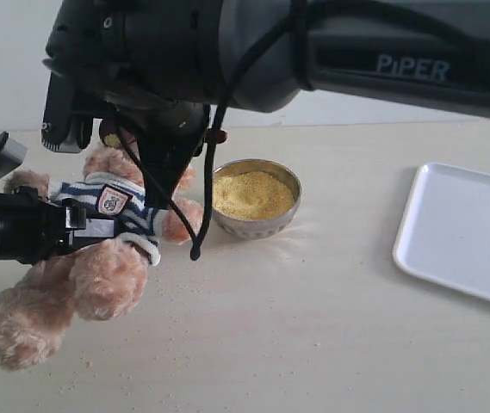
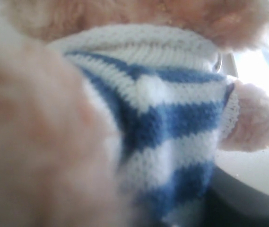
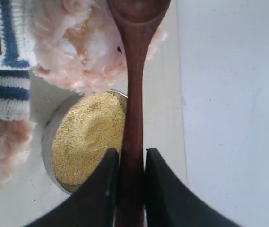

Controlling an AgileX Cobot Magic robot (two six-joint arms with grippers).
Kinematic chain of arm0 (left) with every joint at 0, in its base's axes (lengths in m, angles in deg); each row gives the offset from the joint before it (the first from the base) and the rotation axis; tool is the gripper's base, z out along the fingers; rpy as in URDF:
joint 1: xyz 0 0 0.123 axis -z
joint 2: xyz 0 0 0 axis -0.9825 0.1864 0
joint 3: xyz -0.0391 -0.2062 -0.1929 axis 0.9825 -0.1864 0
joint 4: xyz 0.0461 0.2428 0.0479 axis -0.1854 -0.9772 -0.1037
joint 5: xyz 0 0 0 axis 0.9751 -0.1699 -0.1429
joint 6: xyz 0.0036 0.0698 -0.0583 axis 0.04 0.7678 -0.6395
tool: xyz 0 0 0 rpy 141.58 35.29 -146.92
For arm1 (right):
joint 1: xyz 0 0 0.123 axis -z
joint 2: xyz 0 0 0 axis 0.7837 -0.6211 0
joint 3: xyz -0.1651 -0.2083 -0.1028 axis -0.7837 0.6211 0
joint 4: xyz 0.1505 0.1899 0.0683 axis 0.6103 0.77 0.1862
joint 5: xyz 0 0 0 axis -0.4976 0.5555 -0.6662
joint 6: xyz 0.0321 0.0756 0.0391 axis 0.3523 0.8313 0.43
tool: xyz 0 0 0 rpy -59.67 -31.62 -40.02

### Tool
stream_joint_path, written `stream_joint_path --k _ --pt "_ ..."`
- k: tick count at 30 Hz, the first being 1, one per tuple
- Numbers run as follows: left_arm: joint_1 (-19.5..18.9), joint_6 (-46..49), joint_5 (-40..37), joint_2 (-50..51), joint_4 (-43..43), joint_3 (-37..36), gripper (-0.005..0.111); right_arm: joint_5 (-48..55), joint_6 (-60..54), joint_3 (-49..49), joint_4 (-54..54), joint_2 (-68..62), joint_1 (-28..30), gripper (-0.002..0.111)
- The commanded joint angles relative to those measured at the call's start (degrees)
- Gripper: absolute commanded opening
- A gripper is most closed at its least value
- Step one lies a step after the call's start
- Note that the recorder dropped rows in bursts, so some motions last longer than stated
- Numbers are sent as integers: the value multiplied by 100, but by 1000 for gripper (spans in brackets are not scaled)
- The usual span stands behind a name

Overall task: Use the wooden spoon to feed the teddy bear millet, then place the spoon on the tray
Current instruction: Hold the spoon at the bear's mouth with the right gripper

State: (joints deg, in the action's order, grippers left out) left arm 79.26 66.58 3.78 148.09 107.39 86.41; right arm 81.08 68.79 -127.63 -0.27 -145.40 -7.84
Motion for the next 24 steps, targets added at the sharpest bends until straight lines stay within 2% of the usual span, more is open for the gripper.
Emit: stream_joint_path --k 1,24 --pt "-12 -162 -206 -17 41 31 5 310 112 -18 -297 -8 -40 0" --pt "-12 -177 -221 -17 41 31 5 866 175 -18 -894 -8 -352 0"
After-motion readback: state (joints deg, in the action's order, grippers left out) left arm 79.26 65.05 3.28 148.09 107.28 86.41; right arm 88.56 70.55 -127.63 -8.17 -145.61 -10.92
